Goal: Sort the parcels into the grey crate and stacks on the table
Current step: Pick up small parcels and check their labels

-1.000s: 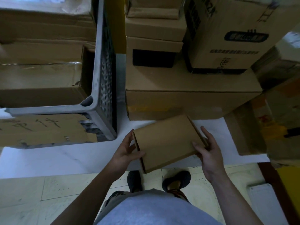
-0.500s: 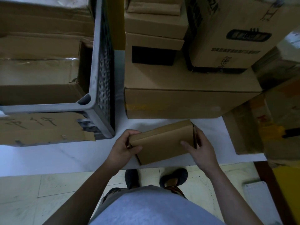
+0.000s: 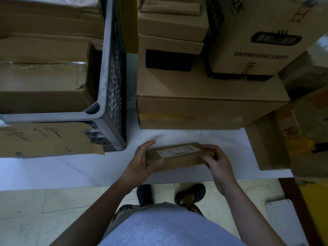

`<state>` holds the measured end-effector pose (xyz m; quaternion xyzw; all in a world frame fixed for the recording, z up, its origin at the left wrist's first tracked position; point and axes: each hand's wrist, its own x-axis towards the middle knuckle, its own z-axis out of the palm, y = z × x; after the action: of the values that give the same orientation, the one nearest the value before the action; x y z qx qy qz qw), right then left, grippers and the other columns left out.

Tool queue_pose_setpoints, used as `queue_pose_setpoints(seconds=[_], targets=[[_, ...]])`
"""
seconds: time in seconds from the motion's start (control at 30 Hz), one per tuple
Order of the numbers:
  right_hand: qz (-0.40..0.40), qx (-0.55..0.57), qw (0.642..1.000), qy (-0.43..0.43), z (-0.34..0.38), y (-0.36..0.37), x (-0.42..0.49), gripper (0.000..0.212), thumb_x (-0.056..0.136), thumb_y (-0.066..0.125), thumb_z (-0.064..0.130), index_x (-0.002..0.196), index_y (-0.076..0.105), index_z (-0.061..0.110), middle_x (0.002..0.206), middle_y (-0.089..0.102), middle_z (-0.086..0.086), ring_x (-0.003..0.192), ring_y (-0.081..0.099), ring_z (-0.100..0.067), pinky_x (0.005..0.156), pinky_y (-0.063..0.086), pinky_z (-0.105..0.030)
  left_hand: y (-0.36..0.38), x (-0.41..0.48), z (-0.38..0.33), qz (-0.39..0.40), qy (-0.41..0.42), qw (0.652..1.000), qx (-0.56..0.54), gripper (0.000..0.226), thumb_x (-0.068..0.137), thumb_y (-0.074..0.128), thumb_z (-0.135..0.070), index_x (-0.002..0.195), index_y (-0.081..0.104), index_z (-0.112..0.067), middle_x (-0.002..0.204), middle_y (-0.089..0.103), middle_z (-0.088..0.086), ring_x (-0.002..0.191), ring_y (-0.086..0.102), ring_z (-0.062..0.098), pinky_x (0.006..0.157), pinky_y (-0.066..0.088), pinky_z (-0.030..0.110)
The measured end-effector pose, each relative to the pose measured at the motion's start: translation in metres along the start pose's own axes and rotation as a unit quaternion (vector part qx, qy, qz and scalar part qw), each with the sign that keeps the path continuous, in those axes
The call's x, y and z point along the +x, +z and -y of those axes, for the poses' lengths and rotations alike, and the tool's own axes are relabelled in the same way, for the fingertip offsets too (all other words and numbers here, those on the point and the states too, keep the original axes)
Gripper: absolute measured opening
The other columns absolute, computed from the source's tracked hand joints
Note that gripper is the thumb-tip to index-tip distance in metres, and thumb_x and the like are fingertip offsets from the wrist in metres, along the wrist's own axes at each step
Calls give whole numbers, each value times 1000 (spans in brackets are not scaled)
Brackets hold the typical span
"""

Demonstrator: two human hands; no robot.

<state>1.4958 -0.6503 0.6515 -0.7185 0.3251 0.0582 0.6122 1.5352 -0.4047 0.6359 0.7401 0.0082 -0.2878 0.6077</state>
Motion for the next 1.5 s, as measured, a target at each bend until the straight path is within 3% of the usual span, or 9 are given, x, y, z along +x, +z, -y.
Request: queue_pose_setpoints(seconds=[0.1,0.17,0.33,0.53,0.83,1.1,1.3,1.4,1.5], targets=[[-7,74,997,15,-4,1,0,37,87,57,-10,106,68,20,117,64,-8,112,58,-28,91,49,-43,6,-3,-3,9,-31,999,-12,58,94,63,-24,146,39,-26,146,32,-7,131,40,13,84,50,10],[-22,133,991,29,-4,2,-1,46,84,54,-17,114,65,17,118,62,-11,108,59,-29,86,50,-37,10,-3,-3,-22,-49,998,-27,51,97,59,-28,145,44,-26,144,34,-8,133,37,10,85,42,5],[19,184,979,87,-4,-1,-2,70,84,51,-20,138,51,25,123,61,-12,110,60,-29,82,51,-34,15,5,0,-107,-110,987,-52,62,93,70,-20,147,42,-22,142,43,1,119,48,14,96,43,27],[80,114,987,79,-9,-12,-2,90,77,57,-18,149,38,32,138,54,-9,125,54,-29,104,45,-43,7,12,5,-131,-164,958,-196,77,87,76,-14,151,32,-19,128,62,8,114,62,28,104,48,48],[7,24,998,55,-5,-6,-2,20,92,66,32,107,65,44,112,71,2,112,62,-22,104,45,-53,-1,15,-3,-111,-90,968,-204,59,85,74,-1,135,52,-24,122,61,10,112,61,30,94,54,45],[3,23,999,47,-1,-5,0,22,93,65,30,111,63,41,112,70,4,112,61,-21,105,44,-53,0,11,-3,-118,-88,964,-222,63,83,77,-9,136,51,-31,115,66,11,110,64,31,98,53,47],[-19,28,998,46,1,-4,-2,30,91,64,15,116,66,32,110,71,4,111,61,-20,96,47,-42,1,8,-8,-114,-104,952,-266,32,93,65,-10,123,55,-14,112,71,11,98,67,26,75,51,33],[-37,5,999,24,-1,-7,-2,36,86,71,13,119,65,29,111,70,5,107,62,-15,86,47,-34,-4,7,-6,-74,-63,974,-207,19,94,61,1,106,58,-14,101,70,2,99,61,24,82,49,34],[-61,-72,995,-3,-3,-10,-1,39,88,72,24,126,63,30,114,66,8,107,58,-17,86,44,-35,-11,6,-7,-16,-53,989,-140,36,96,60,-2,118,61,-31,114,67,-14,108,62,20,91,51,44]])
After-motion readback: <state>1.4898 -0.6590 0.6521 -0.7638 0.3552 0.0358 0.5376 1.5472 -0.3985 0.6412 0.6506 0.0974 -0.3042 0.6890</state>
